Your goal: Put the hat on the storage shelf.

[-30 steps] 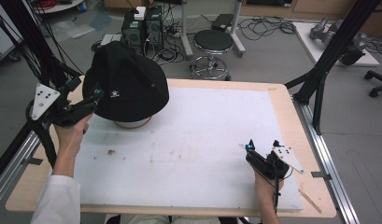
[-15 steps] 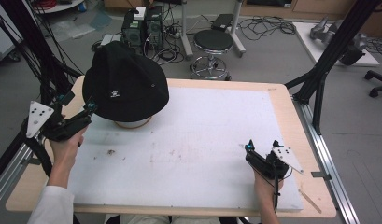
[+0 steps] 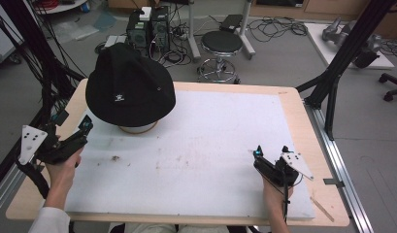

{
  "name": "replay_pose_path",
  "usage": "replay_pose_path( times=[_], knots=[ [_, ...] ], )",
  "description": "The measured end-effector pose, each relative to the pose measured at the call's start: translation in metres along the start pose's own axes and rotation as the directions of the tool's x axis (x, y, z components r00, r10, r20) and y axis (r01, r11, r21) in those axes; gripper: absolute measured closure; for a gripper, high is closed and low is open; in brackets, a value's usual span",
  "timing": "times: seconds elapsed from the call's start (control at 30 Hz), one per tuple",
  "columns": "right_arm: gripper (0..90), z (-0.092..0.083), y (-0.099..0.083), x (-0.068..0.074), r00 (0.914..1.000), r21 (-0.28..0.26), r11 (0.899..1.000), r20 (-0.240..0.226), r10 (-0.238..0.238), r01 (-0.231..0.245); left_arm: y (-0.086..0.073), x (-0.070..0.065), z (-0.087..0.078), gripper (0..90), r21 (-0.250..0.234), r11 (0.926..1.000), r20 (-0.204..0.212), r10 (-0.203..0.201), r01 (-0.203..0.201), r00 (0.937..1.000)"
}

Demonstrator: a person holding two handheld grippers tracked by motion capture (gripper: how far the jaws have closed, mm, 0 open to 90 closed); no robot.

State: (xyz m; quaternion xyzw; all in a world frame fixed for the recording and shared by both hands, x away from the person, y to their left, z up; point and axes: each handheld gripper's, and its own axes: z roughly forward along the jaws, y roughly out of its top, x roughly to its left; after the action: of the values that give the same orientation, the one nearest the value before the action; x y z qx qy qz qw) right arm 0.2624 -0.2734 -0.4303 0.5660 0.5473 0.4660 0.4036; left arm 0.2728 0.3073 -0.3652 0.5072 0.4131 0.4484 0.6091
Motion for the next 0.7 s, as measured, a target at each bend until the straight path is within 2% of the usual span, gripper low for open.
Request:
replay_pose_path(
  times=[0.37,0.7],
  knots=[
    [10.7,0.001,-0.001,0.000,1.0000,0.005,1.000,-0.001,0.005,-0.005,-0.022,0.010,-0.014,24.3,0.015,0.9997,-0.024,-0.017,0.018,0.9996],
    [10.7,0.001,-0.001,-0.002,0.9998,0.010,1.000,-0.005,0.018,-0.018,-0.038,0.015,-0.025,24.3,0.047,0.9988,-0.050,-0.010,0.013,0.9987]
  ],
)
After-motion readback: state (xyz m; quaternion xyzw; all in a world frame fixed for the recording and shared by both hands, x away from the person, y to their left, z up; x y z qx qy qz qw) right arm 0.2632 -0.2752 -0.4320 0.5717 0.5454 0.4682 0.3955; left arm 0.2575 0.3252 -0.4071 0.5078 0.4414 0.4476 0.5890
